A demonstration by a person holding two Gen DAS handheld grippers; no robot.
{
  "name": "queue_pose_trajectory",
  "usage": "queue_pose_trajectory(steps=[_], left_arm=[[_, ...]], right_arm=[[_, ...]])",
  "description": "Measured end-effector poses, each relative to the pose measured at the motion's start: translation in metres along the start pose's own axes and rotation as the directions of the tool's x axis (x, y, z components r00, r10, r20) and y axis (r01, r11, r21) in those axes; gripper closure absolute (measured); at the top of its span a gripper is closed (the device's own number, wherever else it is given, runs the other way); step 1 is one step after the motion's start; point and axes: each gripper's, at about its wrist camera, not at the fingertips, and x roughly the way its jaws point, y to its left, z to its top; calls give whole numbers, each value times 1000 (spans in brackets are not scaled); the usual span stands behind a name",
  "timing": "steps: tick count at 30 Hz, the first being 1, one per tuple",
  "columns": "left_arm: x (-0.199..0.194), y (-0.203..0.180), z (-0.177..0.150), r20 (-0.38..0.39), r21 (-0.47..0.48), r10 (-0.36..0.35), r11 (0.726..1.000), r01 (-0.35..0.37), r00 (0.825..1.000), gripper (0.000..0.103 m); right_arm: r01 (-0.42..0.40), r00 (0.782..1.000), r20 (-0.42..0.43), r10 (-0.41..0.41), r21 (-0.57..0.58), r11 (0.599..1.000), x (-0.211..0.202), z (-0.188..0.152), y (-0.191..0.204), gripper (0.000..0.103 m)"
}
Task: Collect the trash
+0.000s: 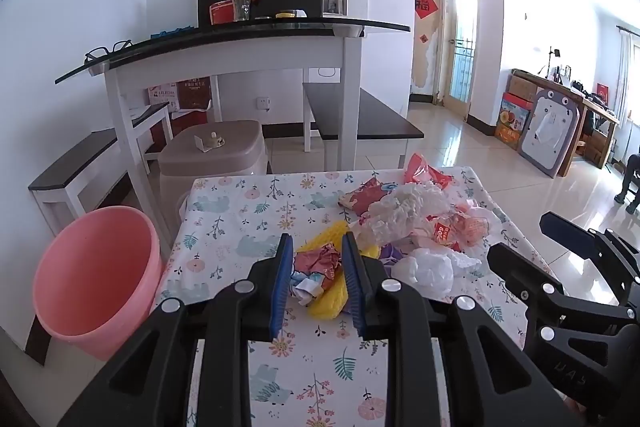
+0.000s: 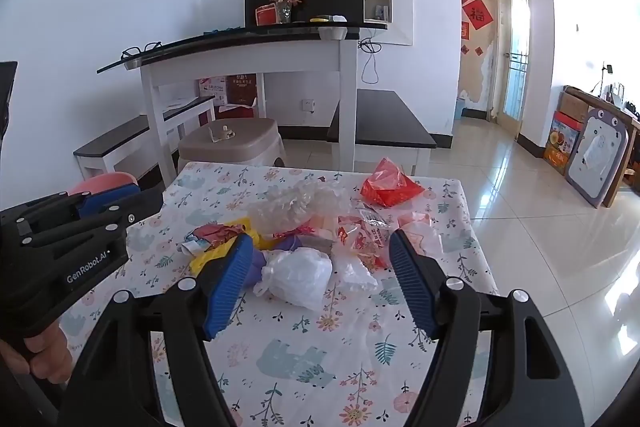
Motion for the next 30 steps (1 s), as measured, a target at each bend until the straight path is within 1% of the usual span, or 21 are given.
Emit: queue_pose_trajectory(steps=[5,13,15,30], left_arm=[[0,0,0,1,1,2,1000,-2,1000,78],[0,0,0,0,1,3,1000,-3,1000,78],[0,0,0,0,1,1,1000,-1,1000,78],[1,0,0,-4,0,2,1000,-2,1000,78]], right_arm=[[-1,1000,-1,1,2,1000,0,2,-7,32],[-2,1000,0,2,5,1000,1,-1,-3,32],[-4,1000,-1,4,5,1000,1,1,-8,32],[-5,1000,-5,5,8,1000,2,0,-10,32]])
